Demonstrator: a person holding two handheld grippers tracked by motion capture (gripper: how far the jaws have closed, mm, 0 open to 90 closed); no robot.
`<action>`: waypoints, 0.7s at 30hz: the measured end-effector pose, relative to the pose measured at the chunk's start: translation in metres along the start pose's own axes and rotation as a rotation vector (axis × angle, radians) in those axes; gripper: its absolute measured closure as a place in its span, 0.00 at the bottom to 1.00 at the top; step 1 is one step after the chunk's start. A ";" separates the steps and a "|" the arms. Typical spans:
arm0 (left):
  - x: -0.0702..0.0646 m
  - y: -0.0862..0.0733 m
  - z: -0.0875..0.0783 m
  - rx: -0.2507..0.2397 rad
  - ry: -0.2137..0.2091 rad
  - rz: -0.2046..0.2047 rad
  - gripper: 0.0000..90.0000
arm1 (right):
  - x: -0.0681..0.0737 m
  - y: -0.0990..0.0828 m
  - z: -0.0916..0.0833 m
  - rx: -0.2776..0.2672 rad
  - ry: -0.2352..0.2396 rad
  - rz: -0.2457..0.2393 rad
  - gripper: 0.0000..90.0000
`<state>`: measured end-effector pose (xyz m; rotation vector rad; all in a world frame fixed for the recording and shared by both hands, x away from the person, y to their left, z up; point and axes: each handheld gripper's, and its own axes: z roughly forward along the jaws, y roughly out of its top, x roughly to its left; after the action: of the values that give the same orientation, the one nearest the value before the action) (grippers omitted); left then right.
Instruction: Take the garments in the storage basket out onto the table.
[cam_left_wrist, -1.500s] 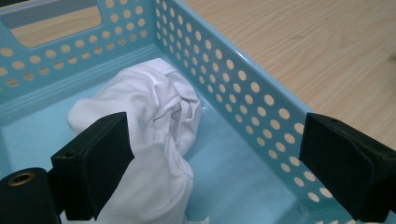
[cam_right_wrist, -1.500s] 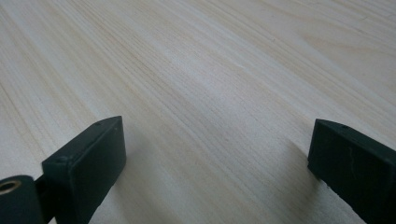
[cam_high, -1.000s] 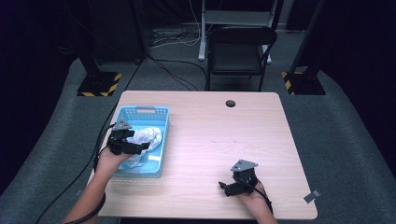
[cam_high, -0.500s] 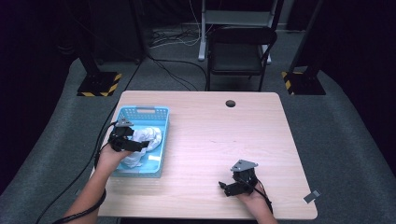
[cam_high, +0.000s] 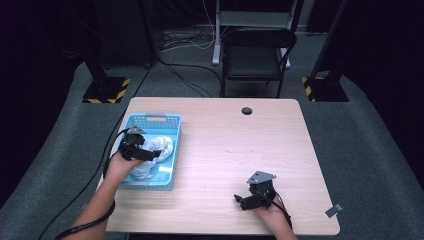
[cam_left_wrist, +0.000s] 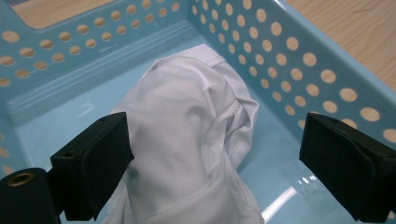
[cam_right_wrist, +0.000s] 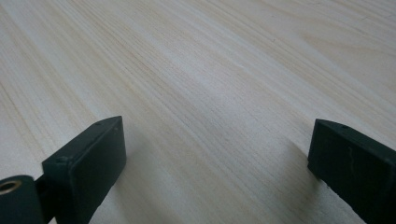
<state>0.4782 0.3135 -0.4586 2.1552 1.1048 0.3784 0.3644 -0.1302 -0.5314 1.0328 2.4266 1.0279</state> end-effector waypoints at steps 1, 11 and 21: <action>0.000 0.000 0.001 0.002 0.002 -0.005 0.09 | 0.000 0.000 0.000 0.000 0.000 0.000 0.04; 0.006 -0.002 0.010 0.036 0.009 -0.022 0.09 | 0.000 0.000 0.000 0.000 0.000 0.000 0.04; 0.006 -0.001 0.018 0.087 0.018 -0.024 0.09 | 0.000 0.000 0.000 0.000 0.001 -0.002 0.04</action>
<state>0.4907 0.3110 -0.4728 2.2161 1.1757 0.3457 0.3644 -0.1302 -0.5315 1.0305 2.4281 1.0280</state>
